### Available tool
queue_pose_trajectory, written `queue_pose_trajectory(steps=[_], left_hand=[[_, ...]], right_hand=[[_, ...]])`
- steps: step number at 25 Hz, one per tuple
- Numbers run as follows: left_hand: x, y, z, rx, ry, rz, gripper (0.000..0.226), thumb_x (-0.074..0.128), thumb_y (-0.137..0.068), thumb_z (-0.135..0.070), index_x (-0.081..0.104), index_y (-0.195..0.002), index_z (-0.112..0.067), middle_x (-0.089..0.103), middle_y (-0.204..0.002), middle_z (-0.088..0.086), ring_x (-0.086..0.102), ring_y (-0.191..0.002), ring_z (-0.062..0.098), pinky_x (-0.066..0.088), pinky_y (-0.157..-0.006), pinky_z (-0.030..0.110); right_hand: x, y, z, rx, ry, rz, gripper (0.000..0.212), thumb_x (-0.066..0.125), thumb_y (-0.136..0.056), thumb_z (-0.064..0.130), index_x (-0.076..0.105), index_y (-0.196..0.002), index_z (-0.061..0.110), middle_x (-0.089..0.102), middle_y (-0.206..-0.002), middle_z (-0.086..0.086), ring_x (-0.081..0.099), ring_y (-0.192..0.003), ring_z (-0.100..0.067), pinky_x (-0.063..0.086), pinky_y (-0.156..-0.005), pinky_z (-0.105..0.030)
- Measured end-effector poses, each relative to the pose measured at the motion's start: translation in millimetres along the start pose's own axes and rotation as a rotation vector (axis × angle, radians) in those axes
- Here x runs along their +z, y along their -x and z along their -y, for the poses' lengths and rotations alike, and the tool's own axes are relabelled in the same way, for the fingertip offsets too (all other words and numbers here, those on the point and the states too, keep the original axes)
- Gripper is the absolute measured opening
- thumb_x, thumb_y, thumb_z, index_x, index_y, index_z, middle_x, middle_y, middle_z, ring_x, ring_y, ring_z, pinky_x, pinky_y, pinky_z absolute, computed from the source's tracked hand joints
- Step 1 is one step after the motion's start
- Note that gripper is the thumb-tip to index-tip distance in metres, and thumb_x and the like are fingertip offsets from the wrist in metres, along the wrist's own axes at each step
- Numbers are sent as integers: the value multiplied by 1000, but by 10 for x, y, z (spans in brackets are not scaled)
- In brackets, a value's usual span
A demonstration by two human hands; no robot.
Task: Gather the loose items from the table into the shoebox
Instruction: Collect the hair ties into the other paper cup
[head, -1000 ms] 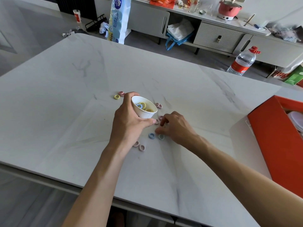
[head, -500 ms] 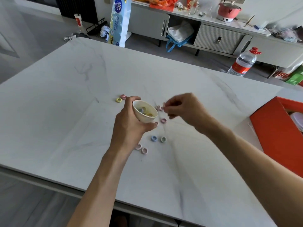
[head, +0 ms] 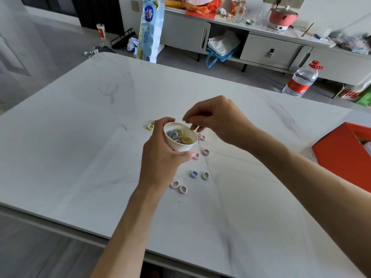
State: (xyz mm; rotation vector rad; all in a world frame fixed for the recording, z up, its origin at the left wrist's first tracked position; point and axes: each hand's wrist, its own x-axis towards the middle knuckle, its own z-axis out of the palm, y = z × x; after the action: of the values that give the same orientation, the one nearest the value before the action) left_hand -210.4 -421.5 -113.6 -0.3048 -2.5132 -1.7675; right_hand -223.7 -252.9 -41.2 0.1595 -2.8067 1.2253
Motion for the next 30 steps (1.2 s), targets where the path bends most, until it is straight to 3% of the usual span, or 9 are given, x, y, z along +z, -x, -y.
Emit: queue_pose_trajectory(steps=[3, 6, 8, 13, 18, 23, 26, 28, 30], left_hand=[[-55, -27, 48, -38, -2, -48, 75, 93, -58, -21, 51, -119, -32, 66, -104, -15, 61, -91, 4, 41, -65, 2], [-140, -60, 121, -52, 1, -107, 73, 91, -57, -20, 50, -116, -32, 68, -107, -17, 62, -94, 5, 49, -72, 12], [-190, -70, 157, -70, 17, -115, 70, 89, -59, -20, 48, -114, -35, 68, -110, -19, 63, -96, 5, 54, -77, 26], [-242, -77, 201, -81, 46, -76, 67, 88, -59, -21, 48, -108, -40, 68, -110, -22, 61, -95, -5, 42, -66, 4], [-220, -34, 189, -80, 58, -37, 69, 89, -59, -21, 51, -115, -36, 66, -112, -22, 61, -97, -3, 43, -68, 6], [-190, -15, 142, -79, 35, 1, 74, 90, -59, -19, 52, -121, -32, 63, -112, -22, 60, -100, 2, 48, -77, 14], [-173, 8, 103, -56, 9, 37, 75, 91, -59, -19, 51, -121, -33, 62, -105, -22, 60, -94, 3, 55, -76, 31], [-170, 21, 91, -31, -11, 61, 74, 90, -58, -22, 50, -118, -38, 62, -101, -21, 58, -89, -1, 53, -66, 29], [-165, 21, 90, -7, -24, 80, 73, 91, -58, -23, 48, -115, -40, 63, -101, -21, 59, -90, -3, 51, -68, 21]], right_hand=[[105, -158, -468, 233, 73, -181, 9, 72, -85, 25, 72, -80, 17, 69, -69, 6, 63, -63, -7, 49, -63, -25], [352, -246, -893, 368, 341, 33, 32, 59, -92, 44, 65, -115, 22, 62, -110, -5, 58, -102, -20, 45, -90, -32], [525, -237, -995, 313, 344, 147, 33, 57, -91, 46, 63, -119, 29, 57, -120, -1, 49, -114, -21, 41, -99, -35], [637, 60, -1063, 229, 290, 119, 26, 75, -76, 39, 65, -99, 32, 48, -106, 11, 41, -103, -12, 35, -87, -22], [646, 297, -1037, 248, 225, -66, 12, 74, -74, 8, 70, -74, 20, 59, -83, 7, 55, -70, -8, 39, -64, -12], [575, 283, -961, 358, 226, 8, 19, 65, -77, -1, 70, -72, 17, 64, -61, 5, 57, -52, -4, 38, -47, -6], [461, 281, -840, 434, 92, -39, 17, 67, -76, -2, 72, -75, 14, 70, -67, -5, 62, -58, -10, 46, -55, -11], [322, 259, -641, 431, -198, -214, 15, 69, -75, -5, 72, -76, 9, 71, -68, -8, 64, -59, -13, 52, -67, -20], [203, 187, -360, 292, -437, -259, 12, 70, -75, -6, 72, -75, 6, 71, -67, -8, 67, -60, -14, 54, -69, -24]])
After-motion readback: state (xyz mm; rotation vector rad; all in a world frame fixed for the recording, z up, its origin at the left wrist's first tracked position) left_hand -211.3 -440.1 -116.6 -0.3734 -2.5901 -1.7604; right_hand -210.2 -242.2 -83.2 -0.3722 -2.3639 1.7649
